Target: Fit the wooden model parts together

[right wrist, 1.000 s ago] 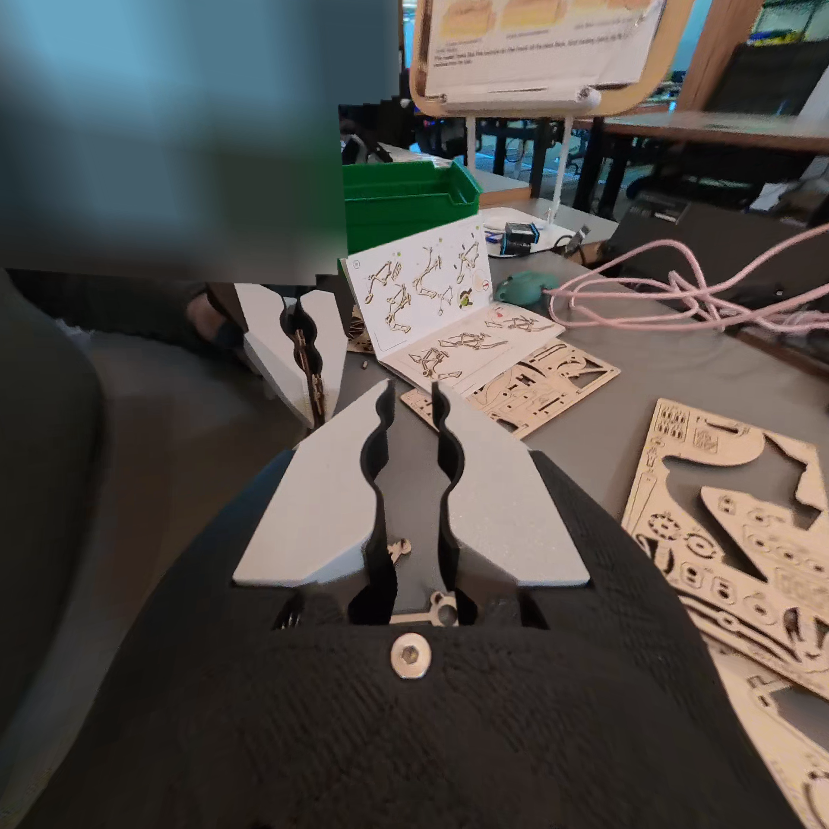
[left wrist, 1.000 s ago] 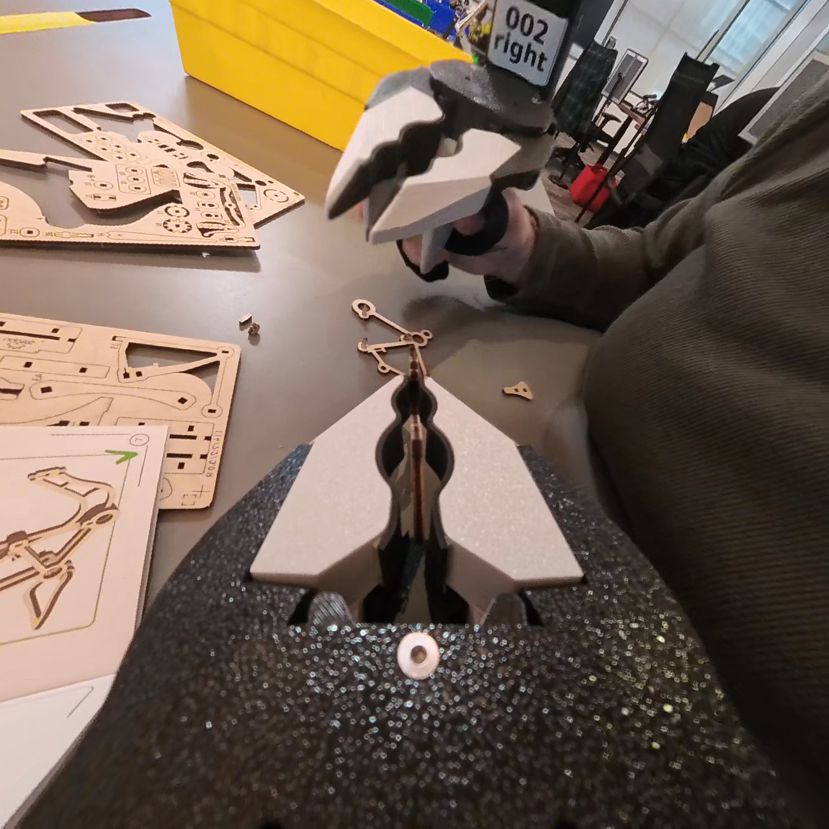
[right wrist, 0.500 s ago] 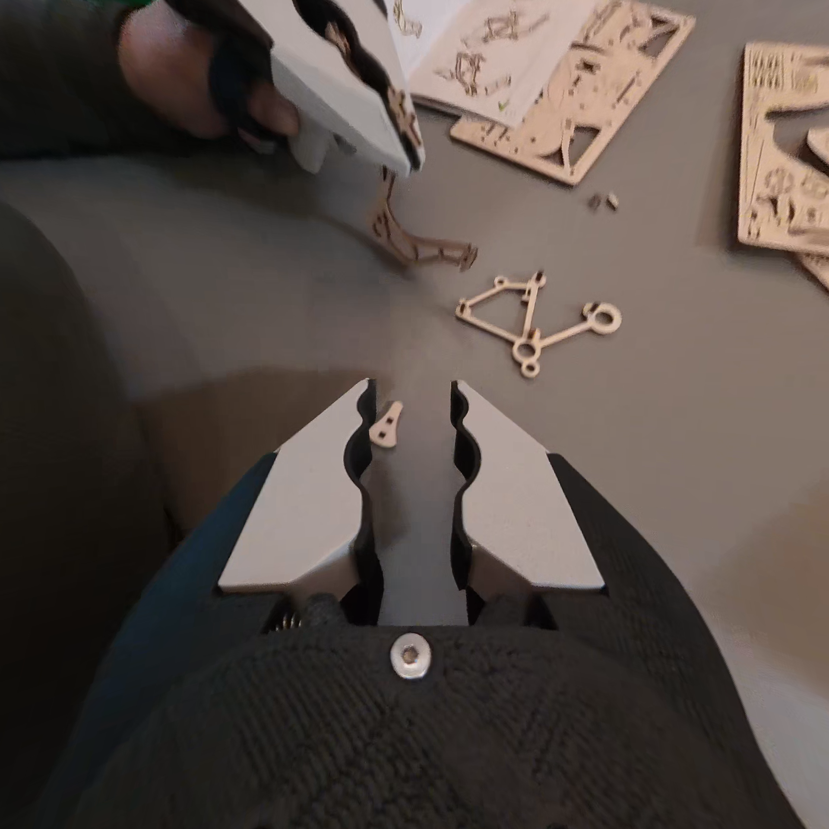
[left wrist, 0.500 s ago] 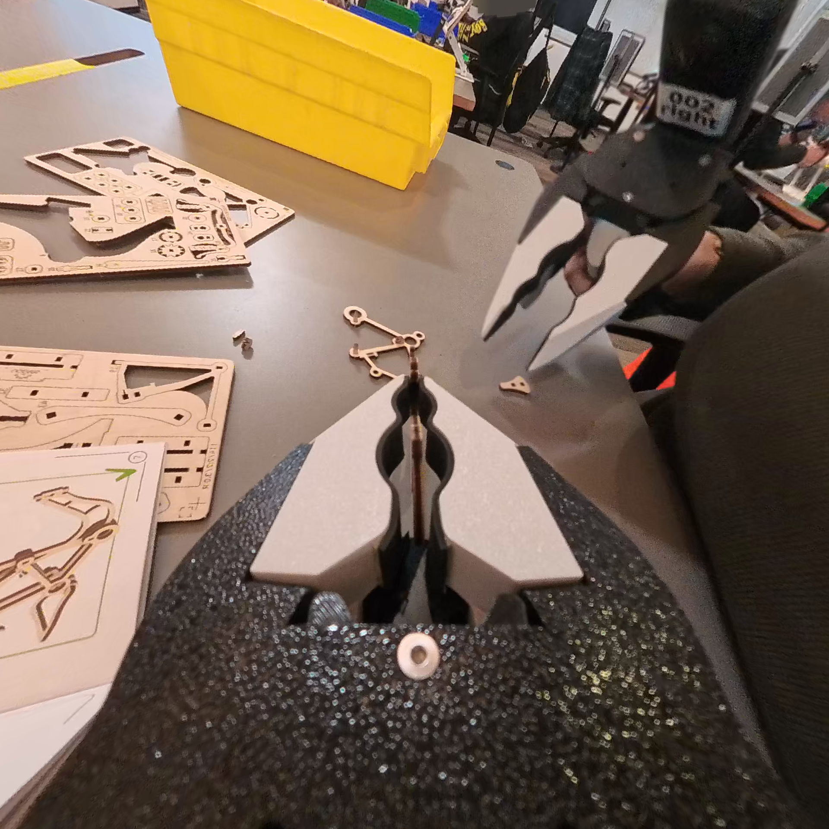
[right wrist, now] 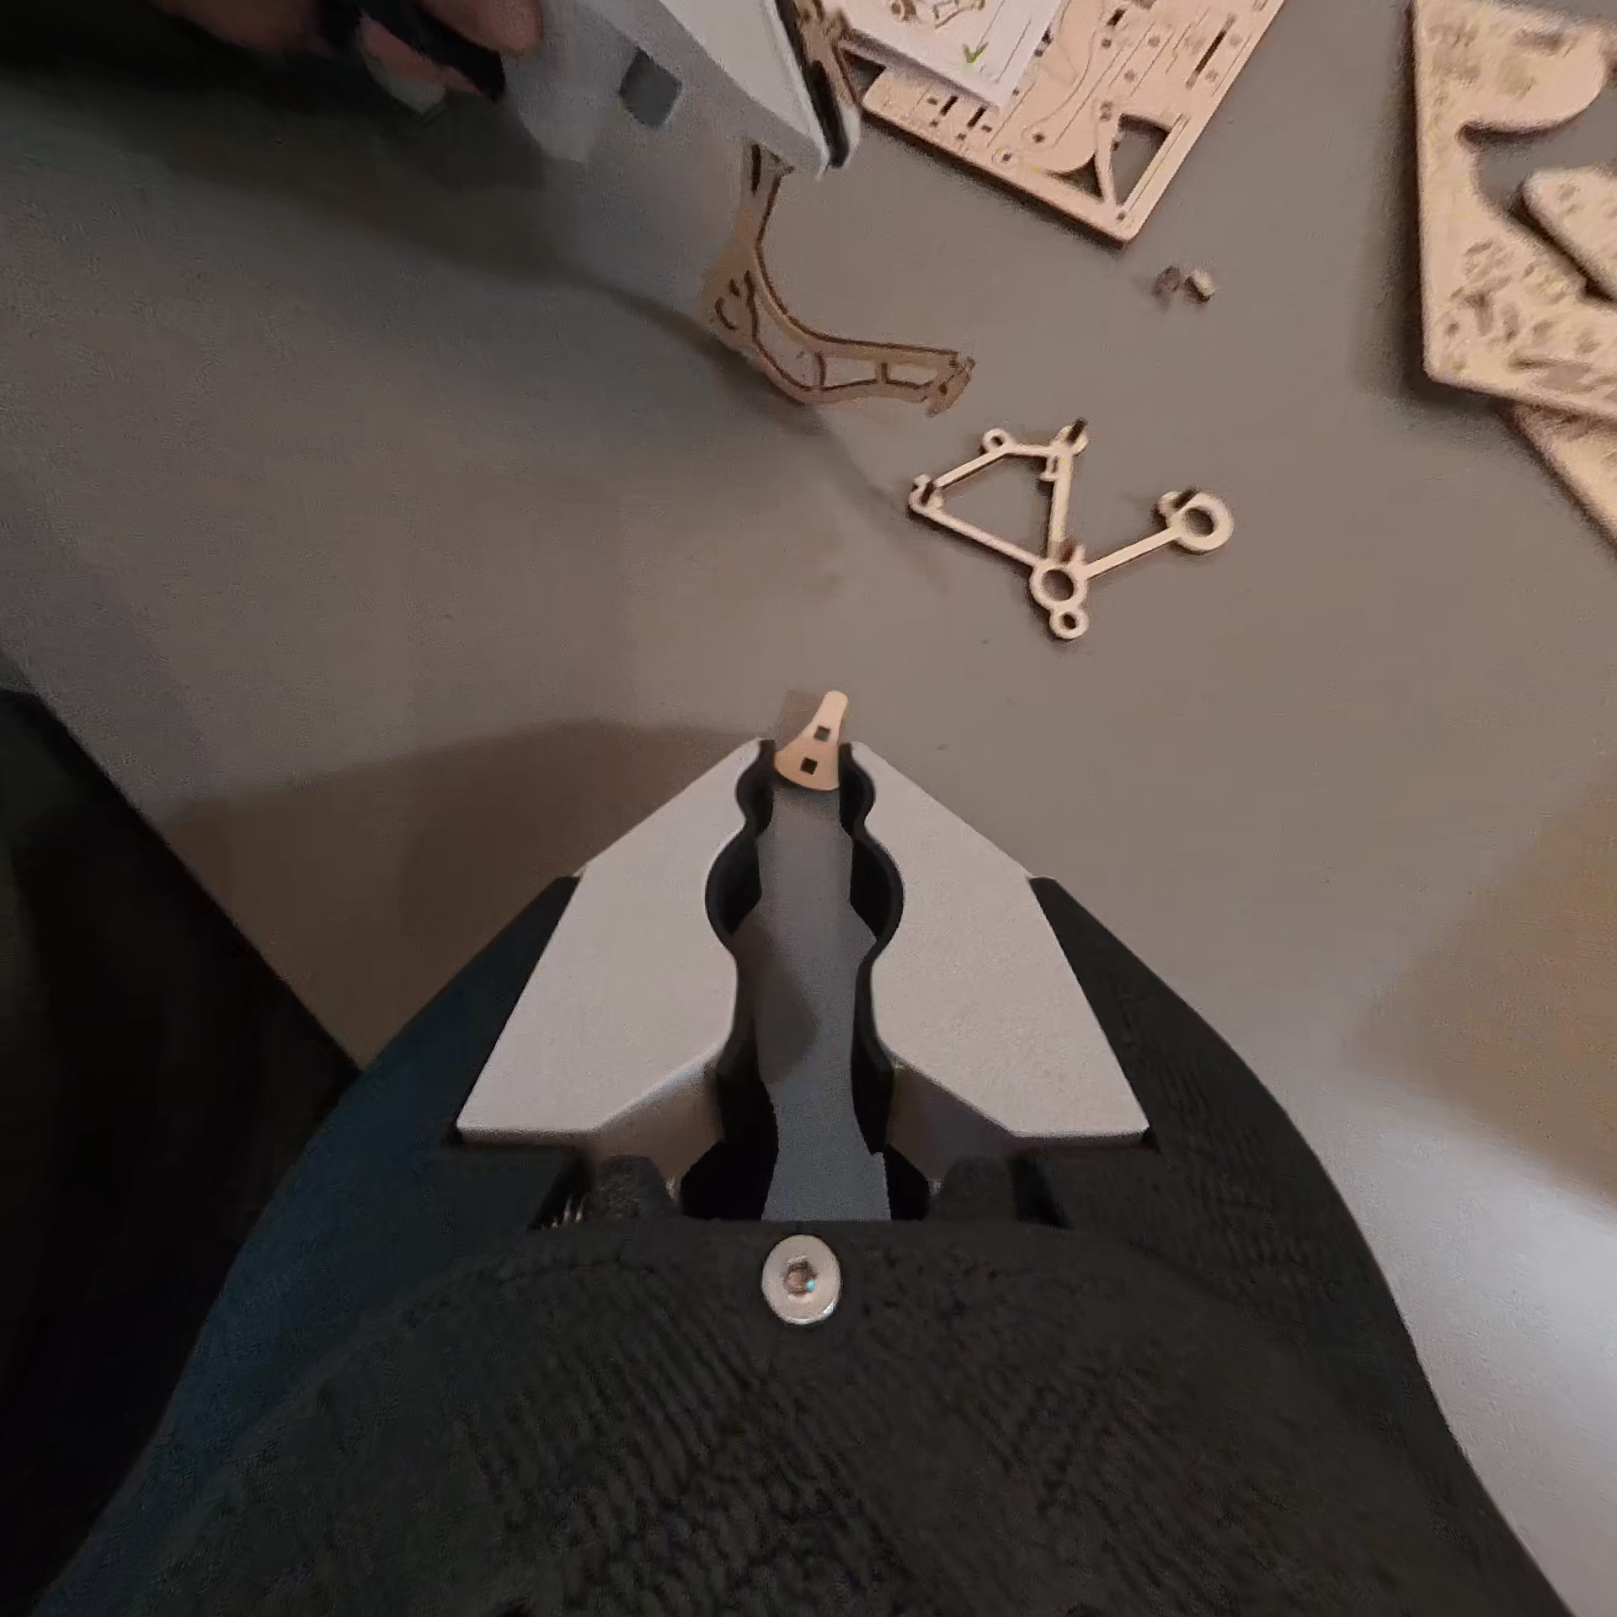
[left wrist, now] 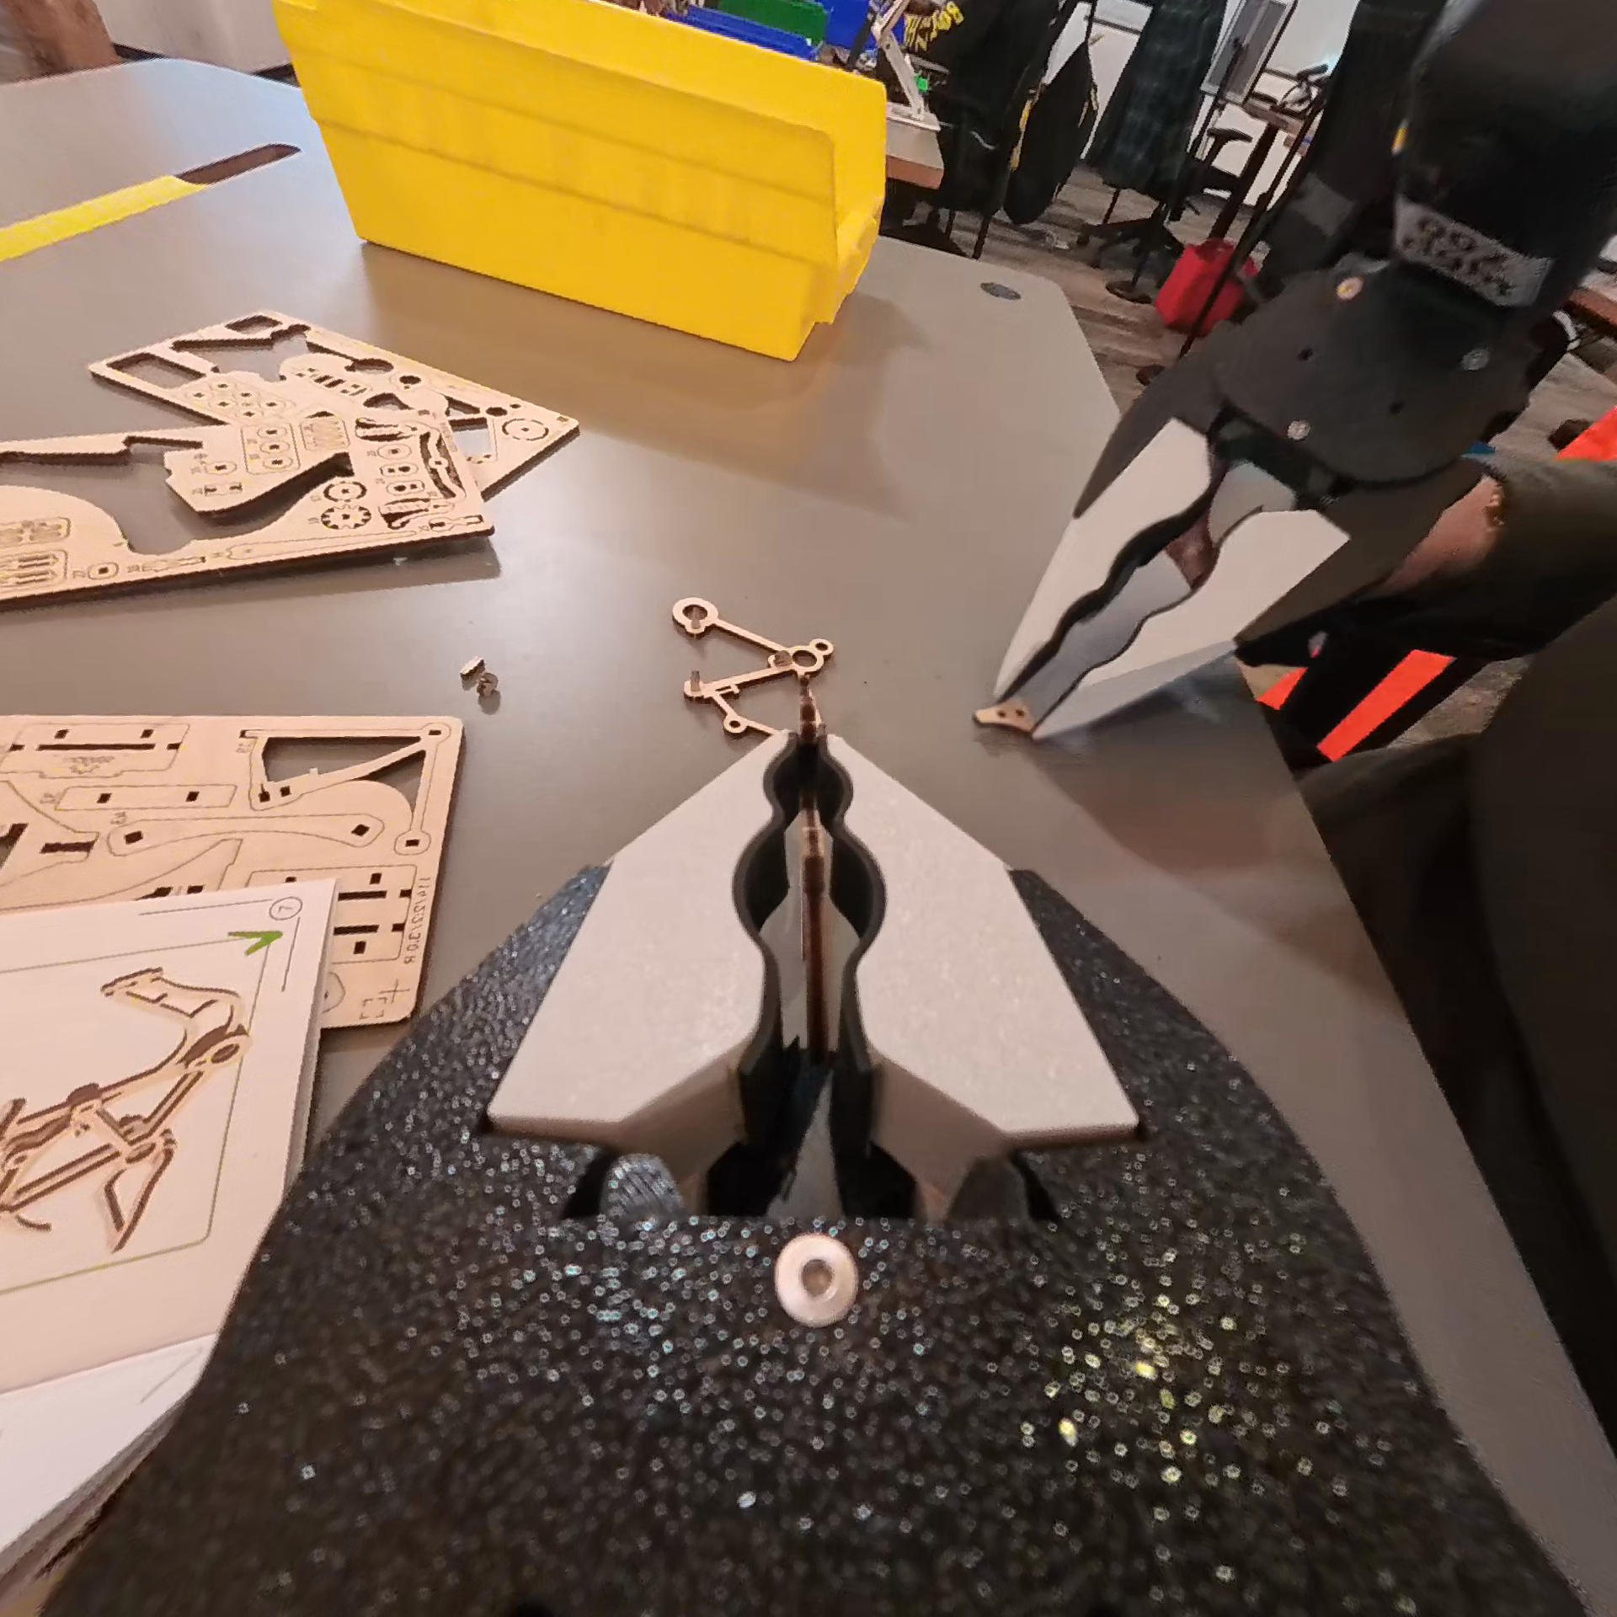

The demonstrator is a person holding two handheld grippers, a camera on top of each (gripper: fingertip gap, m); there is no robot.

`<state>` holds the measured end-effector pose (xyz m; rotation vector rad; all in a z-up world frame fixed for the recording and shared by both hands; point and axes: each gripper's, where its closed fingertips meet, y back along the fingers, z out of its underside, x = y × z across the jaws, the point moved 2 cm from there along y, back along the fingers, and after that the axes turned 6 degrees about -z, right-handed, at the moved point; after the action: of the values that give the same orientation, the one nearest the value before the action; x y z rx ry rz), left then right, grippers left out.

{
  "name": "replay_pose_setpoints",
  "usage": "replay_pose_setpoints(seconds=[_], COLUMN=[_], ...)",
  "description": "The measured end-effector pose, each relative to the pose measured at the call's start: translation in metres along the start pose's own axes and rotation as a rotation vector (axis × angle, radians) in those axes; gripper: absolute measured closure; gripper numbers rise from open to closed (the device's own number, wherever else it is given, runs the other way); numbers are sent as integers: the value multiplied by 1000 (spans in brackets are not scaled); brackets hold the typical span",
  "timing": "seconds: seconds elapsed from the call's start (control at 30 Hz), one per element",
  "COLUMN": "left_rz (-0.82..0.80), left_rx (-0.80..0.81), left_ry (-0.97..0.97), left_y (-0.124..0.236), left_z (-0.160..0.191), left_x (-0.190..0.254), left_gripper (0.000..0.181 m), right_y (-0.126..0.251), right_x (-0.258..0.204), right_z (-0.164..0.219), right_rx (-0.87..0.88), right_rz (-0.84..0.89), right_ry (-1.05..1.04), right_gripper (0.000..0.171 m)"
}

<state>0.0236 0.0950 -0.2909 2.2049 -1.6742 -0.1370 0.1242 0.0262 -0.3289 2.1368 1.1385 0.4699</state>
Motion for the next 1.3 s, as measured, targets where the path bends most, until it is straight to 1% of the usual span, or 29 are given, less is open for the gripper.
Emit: replay_pose_setpoints(seconds=[0.07,0.13,0.23,0.33,0.4,0.5,0.6,0.67,0.73,0.8,0.9,1.03,1.2,1.3], left_rz=[1,4,8,6,5,5,8,11,13,14,15,21,28,37], left_rx=[0,-1,-1,-1,-1,-1,-1,-2,-3,-3,-3,-4,-5,-7], left_ry=[2,9,13,10,6,5,6,7,7,6,2,10,18,16], left_y=[0,0,0,0,0,0,0,0,1,1,1,1,1,1], left_z=[0,0,0,0,0,0,0,0,0,0,0,0,0,1], left_x=[0,-1,-1,0,0,0,0,0,0,1,1,1,1,2], left_gripper=[181,181,181,181,181,181,181,181,181,181,181,181,181,181], right_y=[4,8,18,32,46,71,91,96,95,89,78,67,56,48], right_x=[10,22,51,70,85,100,104,103,104,107,108,112,114,115], right_z=[-3,0,13,18,24,37,51,59,65,65,60,54,50,44], right_rx=[-22,-83,-265,-446,-617,-892,-1163,-1320,-1438,-1492,-1513,-1542,-1544,-1503], right_rz=[48,72,121,86,48,-69,-207,-293,-339,-355,-390,-395,-417,-418], right_ry=[82,200,361,453,464,336,124,-18,-80,-117,-147,-146,-160,-152], right_gripper=[158,158,159,159,159,159,158,158,159,159,159,159,159,159])
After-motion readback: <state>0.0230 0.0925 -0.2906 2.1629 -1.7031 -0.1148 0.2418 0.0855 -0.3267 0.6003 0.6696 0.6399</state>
